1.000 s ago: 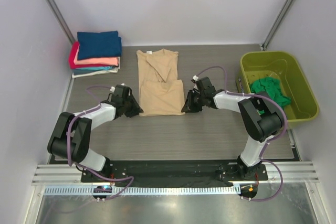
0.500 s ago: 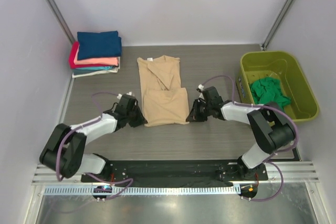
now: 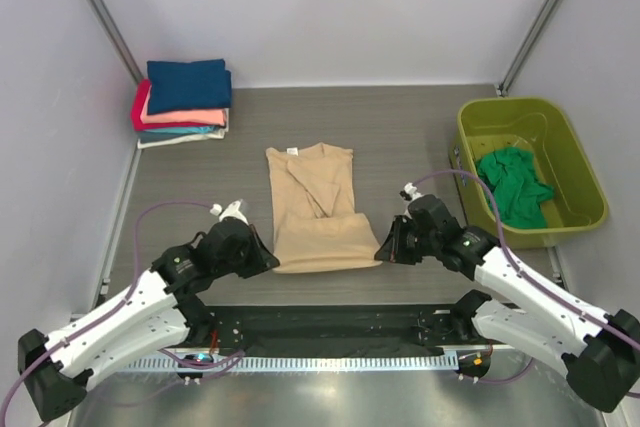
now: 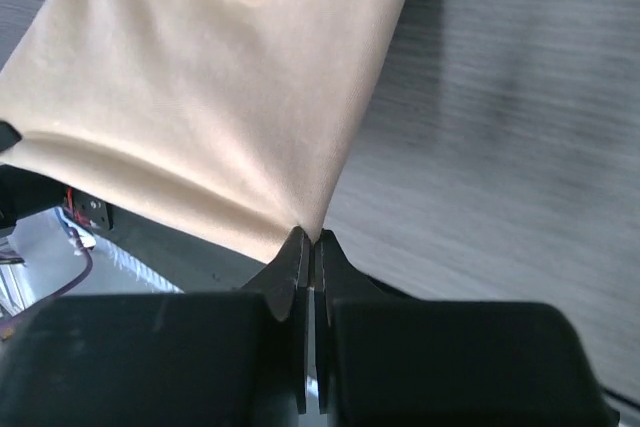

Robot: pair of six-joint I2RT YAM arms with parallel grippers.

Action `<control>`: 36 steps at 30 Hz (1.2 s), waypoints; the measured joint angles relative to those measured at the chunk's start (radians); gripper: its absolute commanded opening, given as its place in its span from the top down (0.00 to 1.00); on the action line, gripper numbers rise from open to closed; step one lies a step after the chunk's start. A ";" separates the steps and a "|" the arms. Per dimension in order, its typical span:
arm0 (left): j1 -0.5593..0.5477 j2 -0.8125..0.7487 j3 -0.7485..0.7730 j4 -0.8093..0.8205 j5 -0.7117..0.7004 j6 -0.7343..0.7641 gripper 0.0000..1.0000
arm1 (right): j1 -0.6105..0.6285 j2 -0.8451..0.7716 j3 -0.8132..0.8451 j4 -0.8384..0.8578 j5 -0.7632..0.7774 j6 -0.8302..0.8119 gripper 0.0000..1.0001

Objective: Fold and stack the t-shirts
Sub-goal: Fold the tshirt

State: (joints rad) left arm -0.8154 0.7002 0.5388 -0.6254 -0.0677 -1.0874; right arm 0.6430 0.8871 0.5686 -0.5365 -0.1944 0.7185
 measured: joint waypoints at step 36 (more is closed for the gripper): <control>0.513 0.878 0.800 0.038 0.009 0.236 0.92 | -0.261 0.852 0.904 -0.087 0.009 -0.187 0.64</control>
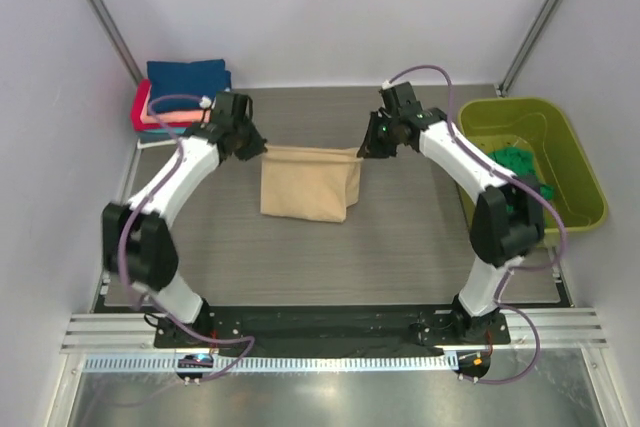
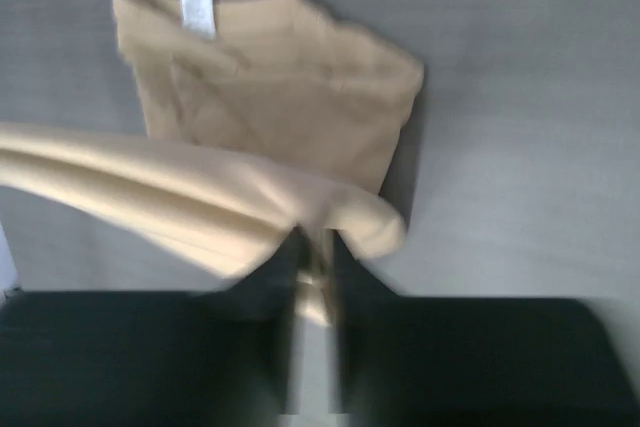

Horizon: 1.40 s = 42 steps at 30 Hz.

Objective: Fold and stack the t-shirts
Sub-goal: Fold the tshirt

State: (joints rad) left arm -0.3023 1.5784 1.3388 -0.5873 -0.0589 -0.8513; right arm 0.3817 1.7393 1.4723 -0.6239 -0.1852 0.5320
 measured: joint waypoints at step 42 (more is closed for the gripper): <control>-0.357 0.114 -0.523 0.644 0.153 -0.269 0.46 | -0.025 -0.437 -0.506 0.078 0.241 0.047 0.07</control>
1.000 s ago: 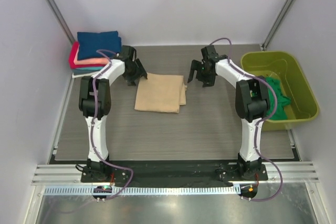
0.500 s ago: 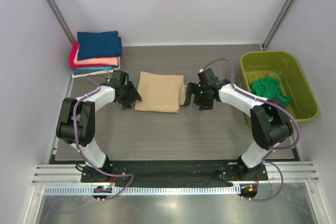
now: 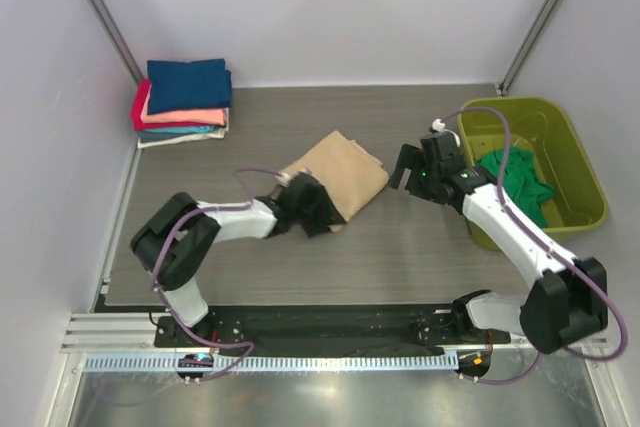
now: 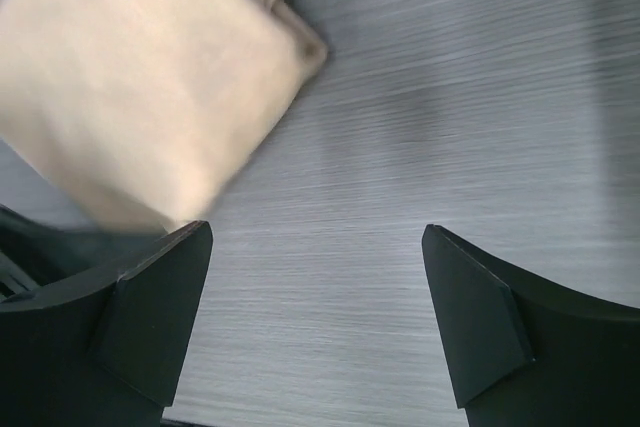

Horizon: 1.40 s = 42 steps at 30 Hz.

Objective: Fold and stack the t-shirts
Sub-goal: Fold the tshirt, then neatly place the folded tshirt to the corner

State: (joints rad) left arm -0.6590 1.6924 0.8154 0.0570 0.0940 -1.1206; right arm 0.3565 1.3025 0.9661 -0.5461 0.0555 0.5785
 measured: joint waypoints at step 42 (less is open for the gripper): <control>0.163 0.095 0.032 0.188 0.085 0.237 0.43 | -0.058 0.672 0.402 0.067 -0.089 -0.034 0.19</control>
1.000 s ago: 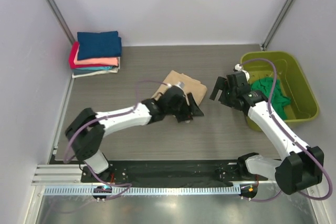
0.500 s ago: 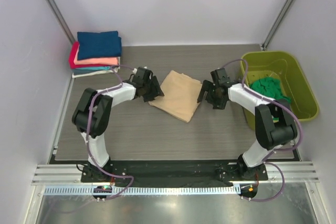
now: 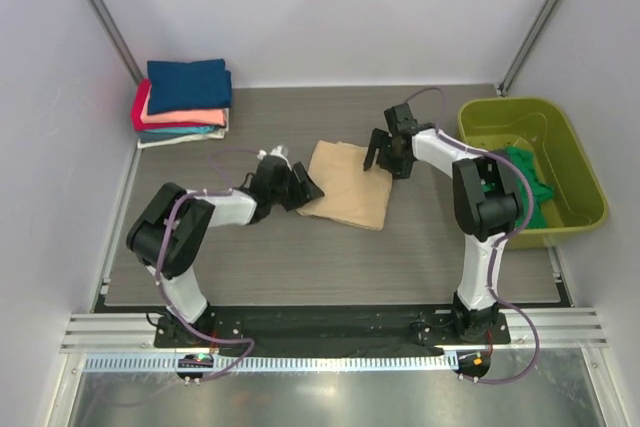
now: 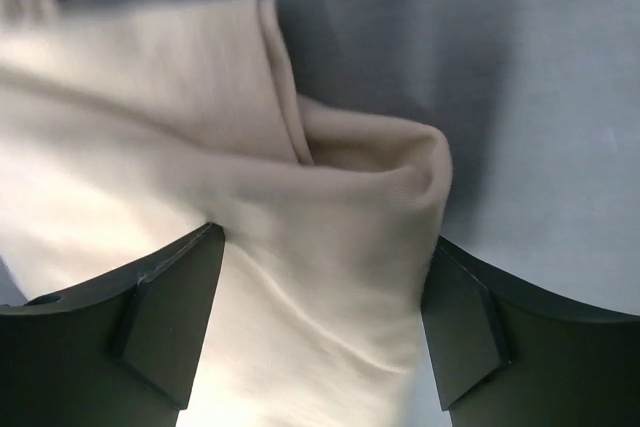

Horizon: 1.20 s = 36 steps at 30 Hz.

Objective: Fold and stack the t-shirts
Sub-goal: Neatly place the folded tshirt to the corner

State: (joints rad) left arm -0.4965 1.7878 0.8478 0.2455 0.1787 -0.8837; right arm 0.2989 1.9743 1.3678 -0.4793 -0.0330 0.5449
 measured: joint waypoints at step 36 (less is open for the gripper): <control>-0.190 -0.453 0.020 -0.561 -0.229 0.124 0.13 | 0.023 -0.207 0.259 -0.260 0.285 -0.146 0.02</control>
State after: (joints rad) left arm -0.6868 1.3350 0.8680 -0.3157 -0.0505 -0.7593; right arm 0.3214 1.7676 1.6272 -0.7395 0.2516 0.3992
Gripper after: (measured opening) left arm 0.870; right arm 0.973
